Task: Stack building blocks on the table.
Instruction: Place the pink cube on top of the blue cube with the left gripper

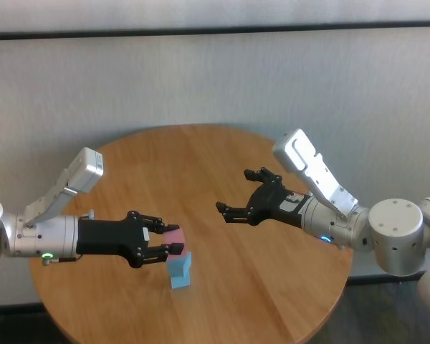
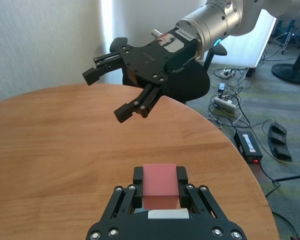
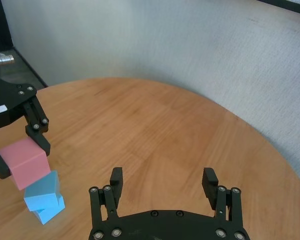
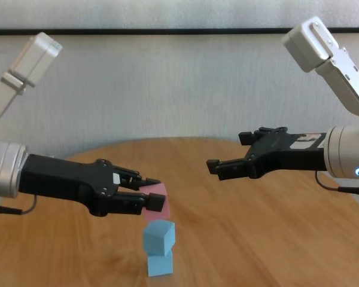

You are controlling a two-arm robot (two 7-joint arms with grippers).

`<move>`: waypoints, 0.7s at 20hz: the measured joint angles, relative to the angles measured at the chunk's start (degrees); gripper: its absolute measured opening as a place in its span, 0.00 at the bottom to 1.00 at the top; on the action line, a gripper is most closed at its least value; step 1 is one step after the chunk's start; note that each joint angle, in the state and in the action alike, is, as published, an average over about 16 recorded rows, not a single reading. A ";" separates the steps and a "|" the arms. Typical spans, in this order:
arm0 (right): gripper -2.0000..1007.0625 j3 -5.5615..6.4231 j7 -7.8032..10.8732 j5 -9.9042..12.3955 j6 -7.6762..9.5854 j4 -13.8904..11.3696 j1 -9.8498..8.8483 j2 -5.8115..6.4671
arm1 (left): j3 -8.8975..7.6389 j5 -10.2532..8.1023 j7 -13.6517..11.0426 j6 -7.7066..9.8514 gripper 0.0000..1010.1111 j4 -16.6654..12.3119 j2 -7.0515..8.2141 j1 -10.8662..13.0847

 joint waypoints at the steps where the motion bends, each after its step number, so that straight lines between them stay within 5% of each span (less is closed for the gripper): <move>1: 0.99 0.00 0.00 0.00 0.00 0.00 0.00 0.00 | 0.16 -0.09 -0.03 -0.03 0.39 0.11 -0.04 -0.06; 14: 0.99 0.00 0.00 0.00 0.00 0.00 0.00 0.00 | 1.94 -0.78 0.83 -0.71 0.39 2.32 -0.54 -0.92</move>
